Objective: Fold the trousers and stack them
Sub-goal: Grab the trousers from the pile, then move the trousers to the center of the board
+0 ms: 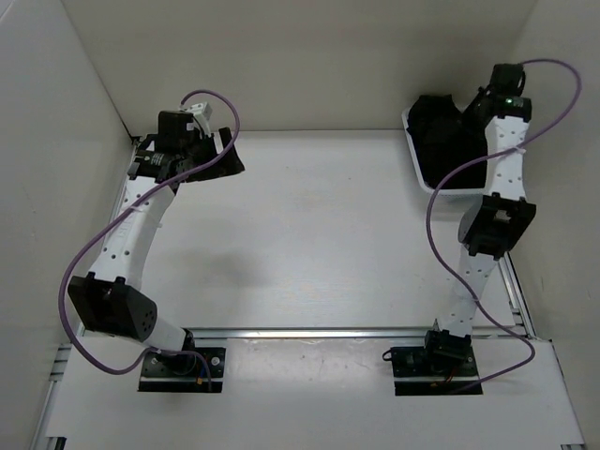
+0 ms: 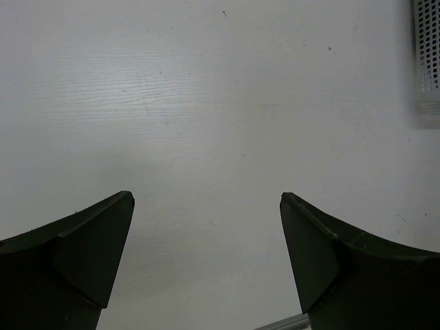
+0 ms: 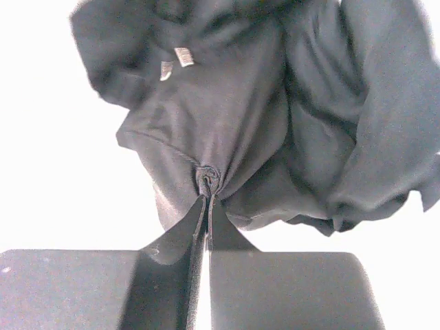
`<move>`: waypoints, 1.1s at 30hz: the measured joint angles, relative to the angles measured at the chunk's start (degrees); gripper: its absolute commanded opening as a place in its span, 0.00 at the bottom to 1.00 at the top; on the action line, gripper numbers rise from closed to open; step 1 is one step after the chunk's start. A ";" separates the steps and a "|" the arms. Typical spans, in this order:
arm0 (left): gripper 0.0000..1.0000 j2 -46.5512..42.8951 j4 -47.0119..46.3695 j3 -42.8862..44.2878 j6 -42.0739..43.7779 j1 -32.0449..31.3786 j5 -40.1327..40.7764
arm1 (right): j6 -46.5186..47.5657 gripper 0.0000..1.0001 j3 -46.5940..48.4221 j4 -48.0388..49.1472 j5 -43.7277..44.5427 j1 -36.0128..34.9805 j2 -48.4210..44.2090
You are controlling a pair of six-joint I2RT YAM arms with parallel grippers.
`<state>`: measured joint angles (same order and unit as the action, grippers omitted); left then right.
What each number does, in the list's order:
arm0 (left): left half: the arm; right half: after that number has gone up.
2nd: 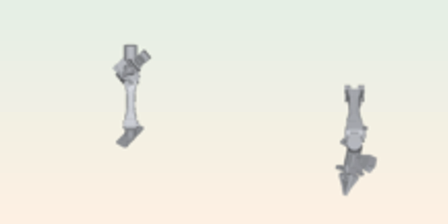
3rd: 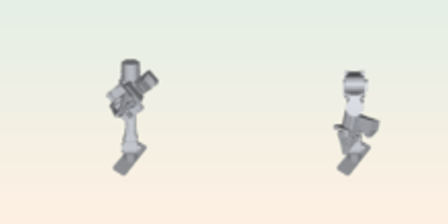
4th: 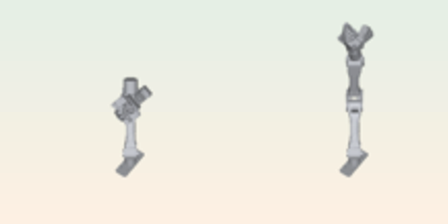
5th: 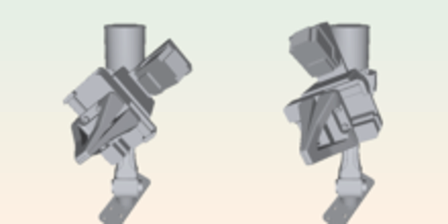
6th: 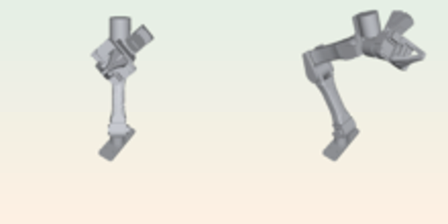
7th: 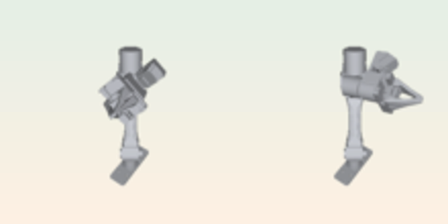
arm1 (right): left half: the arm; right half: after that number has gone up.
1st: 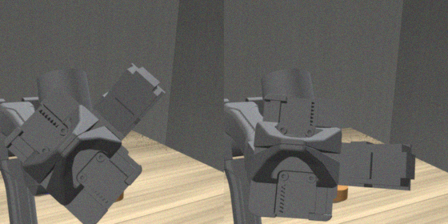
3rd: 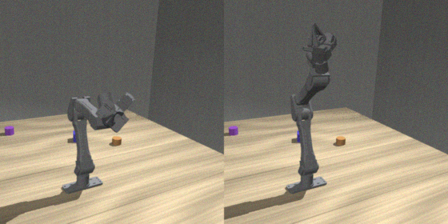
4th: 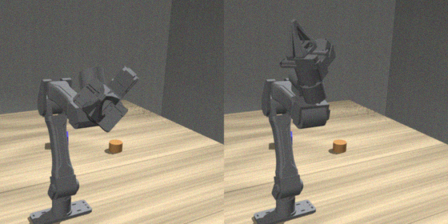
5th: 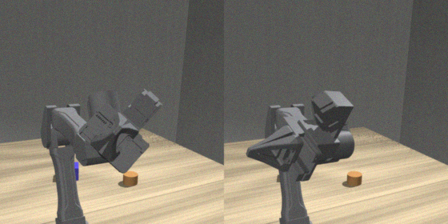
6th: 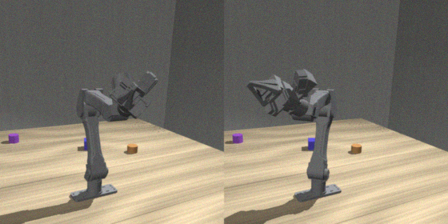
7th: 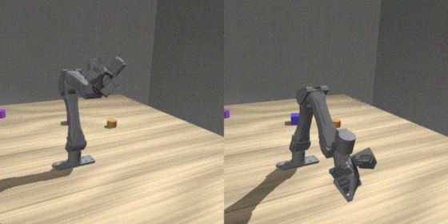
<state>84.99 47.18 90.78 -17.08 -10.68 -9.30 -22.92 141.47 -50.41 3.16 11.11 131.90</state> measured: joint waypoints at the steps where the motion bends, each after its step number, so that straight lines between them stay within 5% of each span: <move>1: 1.00 -0.13 0.00 0.00 -0.13 -0.02 -0.02 | 0.02 0.00 0.00 -0.02 -0.46 -0.04 -3.02; 9: 1.00 -3.85 0.83 0.02 -1.36 -0.55 -0.35 | 1.73 0.00 5.27 4.90 -7.41 -6.01 -32.87; 14: 1.00 -6.34 3.52 2.19 -2.69 -0.57 1.22 | 2.34 0.00 5.16 10.29 -14.36 -19.47 -45.11; 19: 1.00 -6.34 8.90 9.09 -4.85 -0.66 8.59 | 3.04 0.00 -12.17 13.00 -12.83 -38.49 -51.17; 20: 1.00 -6.36 10.23 10.73 -5.31 -0.37 10.25 | 2.99 0.13 -16.79 13.03 -11.61 -41.77 -50.73; 21: 1.00 -6.36 11.43 12.33 -5.70 0.17 11.43 | 2.75 0.59 -22.10 13.33 -10.16 -44.28 -50.18; 24: 1.00 -7.19 13.33 14.16 -6.80 2.78 13.33 | 2.23 0.96 -34.86 12.07 -7.21 -48.76 -45.81; 26: 1.00 -8.52 14.16 13.00 -7.23 4.17 13.77 | 2.01 1.00 -42.29 9.35 -4.83 -49.72 -43.60; 30: 1.00 -14.62 12.74 -0.20 -8.52 2.71 9.62 | 0.61 0.87 -53.64 5.97 -1.18 -45.05 -49.42; 33: 1.00 -17.79 9.81 -13.99 -10.97 -2.99 5.51 | -0.79 1.00 -60.22 5.62 2.34 -40.72 -60.22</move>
<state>67.20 56.99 76.79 -28.05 -13.67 -3.79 -23.70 81.25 -44.80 5.50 -29.61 71.68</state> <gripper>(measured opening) 0.992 0.926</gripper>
